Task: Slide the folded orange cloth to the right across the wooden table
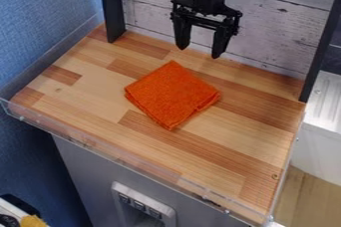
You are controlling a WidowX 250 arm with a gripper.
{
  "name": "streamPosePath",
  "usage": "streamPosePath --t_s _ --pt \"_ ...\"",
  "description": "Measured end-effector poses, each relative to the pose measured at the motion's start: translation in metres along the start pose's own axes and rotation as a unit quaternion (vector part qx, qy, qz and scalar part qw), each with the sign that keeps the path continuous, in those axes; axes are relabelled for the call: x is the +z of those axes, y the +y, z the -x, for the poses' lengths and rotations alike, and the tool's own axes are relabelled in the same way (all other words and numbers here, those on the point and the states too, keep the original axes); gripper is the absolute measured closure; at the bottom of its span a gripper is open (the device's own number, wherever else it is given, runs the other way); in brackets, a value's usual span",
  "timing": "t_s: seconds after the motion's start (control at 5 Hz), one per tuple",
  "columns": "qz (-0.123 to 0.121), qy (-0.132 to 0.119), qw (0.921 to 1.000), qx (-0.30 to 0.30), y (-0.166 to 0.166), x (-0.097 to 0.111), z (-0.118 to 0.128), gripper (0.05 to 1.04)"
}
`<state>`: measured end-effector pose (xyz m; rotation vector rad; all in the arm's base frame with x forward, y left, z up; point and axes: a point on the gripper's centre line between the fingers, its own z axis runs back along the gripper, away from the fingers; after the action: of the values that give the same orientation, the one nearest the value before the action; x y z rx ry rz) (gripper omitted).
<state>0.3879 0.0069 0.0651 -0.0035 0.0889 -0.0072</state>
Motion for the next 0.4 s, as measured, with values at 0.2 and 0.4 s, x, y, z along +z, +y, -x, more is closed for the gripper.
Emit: streamPosePath --t_s 0.2,0.4 --pt "0.001 0.016 0.9996 0.022 0.000 -0.016 0.010 0.087" --pt "0.002 0.010 0.9982 0.059 0.000 -0.022 0.021 0.085"
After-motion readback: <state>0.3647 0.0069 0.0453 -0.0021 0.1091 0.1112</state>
